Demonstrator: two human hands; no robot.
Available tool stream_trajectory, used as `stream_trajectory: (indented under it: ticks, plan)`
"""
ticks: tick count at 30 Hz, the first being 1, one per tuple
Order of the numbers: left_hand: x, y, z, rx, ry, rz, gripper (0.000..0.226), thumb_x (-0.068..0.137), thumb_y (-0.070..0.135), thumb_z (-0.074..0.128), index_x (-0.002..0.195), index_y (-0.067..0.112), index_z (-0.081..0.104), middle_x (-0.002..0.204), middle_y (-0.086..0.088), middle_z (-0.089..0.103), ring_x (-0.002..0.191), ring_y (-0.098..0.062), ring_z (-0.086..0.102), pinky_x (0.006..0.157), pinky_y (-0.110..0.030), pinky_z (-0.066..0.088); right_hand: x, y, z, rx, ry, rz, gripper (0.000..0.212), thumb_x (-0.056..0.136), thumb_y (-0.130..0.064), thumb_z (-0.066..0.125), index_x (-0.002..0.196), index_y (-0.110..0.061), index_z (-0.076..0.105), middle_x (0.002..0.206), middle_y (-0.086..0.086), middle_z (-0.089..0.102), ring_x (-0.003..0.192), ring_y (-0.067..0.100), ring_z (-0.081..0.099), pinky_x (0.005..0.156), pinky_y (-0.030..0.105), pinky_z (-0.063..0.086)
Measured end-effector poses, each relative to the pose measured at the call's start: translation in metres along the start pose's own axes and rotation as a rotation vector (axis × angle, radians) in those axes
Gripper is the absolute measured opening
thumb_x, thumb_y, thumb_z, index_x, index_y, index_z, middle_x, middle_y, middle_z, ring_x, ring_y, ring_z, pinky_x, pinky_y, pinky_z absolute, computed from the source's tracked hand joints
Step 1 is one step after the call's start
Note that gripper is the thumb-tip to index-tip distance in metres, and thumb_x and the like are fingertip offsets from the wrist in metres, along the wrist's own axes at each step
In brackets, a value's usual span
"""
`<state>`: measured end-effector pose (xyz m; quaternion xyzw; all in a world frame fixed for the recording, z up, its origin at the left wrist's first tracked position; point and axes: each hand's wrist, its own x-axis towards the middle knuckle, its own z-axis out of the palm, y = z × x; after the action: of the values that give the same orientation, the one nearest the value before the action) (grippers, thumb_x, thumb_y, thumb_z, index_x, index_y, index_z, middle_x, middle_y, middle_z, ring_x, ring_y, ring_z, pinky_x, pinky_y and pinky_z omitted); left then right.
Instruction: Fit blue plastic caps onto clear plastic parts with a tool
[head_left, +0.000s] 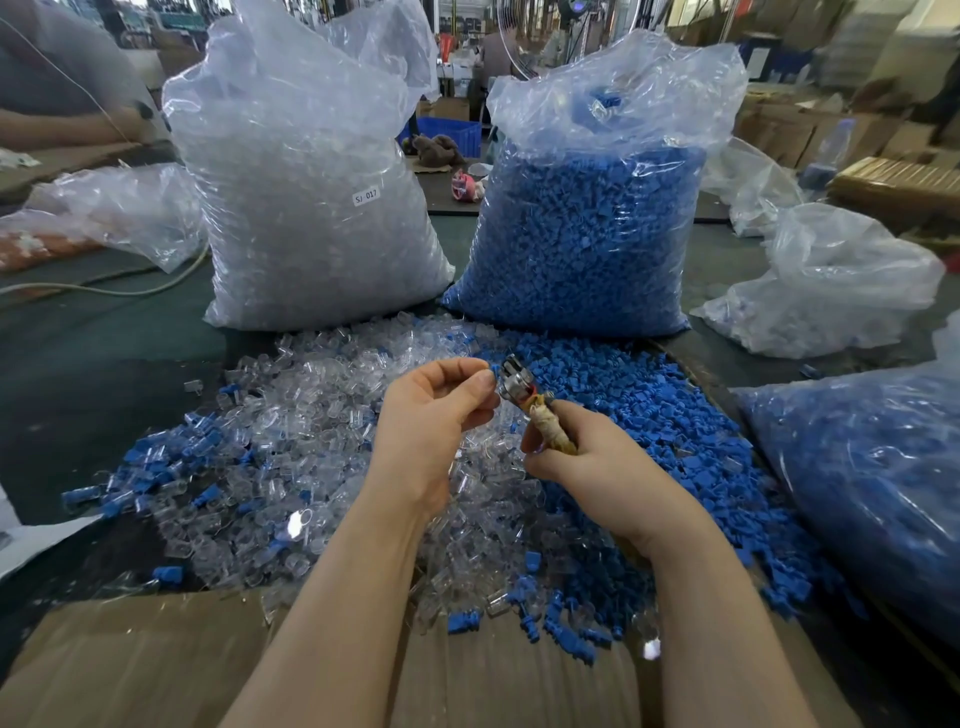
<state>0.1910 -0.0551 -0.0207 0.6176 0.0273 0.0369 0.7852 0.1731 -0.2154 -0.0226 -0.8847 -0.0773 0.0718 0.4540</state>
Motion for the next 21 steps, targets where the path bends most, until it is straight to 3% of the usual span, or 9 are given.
stream_trajectory:
  ticks: [5, 9, 21]
  plan:
    - [0.0005, -0.0007, 0.0008, -0.040, 0.001, -0.011, 0.007, 0.088, 0.000, 0.066, 0.089, 0.007, 0.067, 0.079, -0.005, 0.068, 0.065, -0.008, 0.065, 0.065, -0.019, 0.055, 0.0012, 0.0008, 0.0011, -0.012, -0.002, 0.004, 0.010, 0.085, -0.019, 0.060, 0.083, -0.025, 0.053, 0.053, -0.018, 0.050, 0.046, 0.003, 0.039, 0.054, 0.029, 0.034]
    - [0.0005, -0.0005, 0.0005, -0.060, 0.006, -0.028, 0.007, 0.088, 0.000, 0.066, 0.089, 0.007, 0.068, 0.082, -0.008, 0.069, 0.066, -0.008, 0.065, 0.064, -0.019, 0.055, 0.0028, 0.0006, 0.0048, -0.035, 0.035, 0.000, 0.012, 0.085, -0.014, 0.057, 0.079, -0.024, 0.052, 0.050, -0.017, 0.049, 0.042, 0.004, 0.038, 0.048, 0.028, 0.032]
    - [0.0006, -0.0017, 0.0017, -0.026, 0.033, -0.053, 0.007, 0.090, 0.001, 0.065, 0.088, 0.007, 0.068, 0.080, -0.006, 0.070, 0.068, -0.010, 0.064, 0.064, -0.020, 0.056, 0.0028, -0.0011, 0.0059, -0.118, 0.071, -0.008, 0.011, 0.084, -0.016, 0.054, 0.077, -0.025, 0.051, 0.062, -0.005, 0.051, 0.055, 0.016, 0.043, 0.052, 0.032, 0.035]
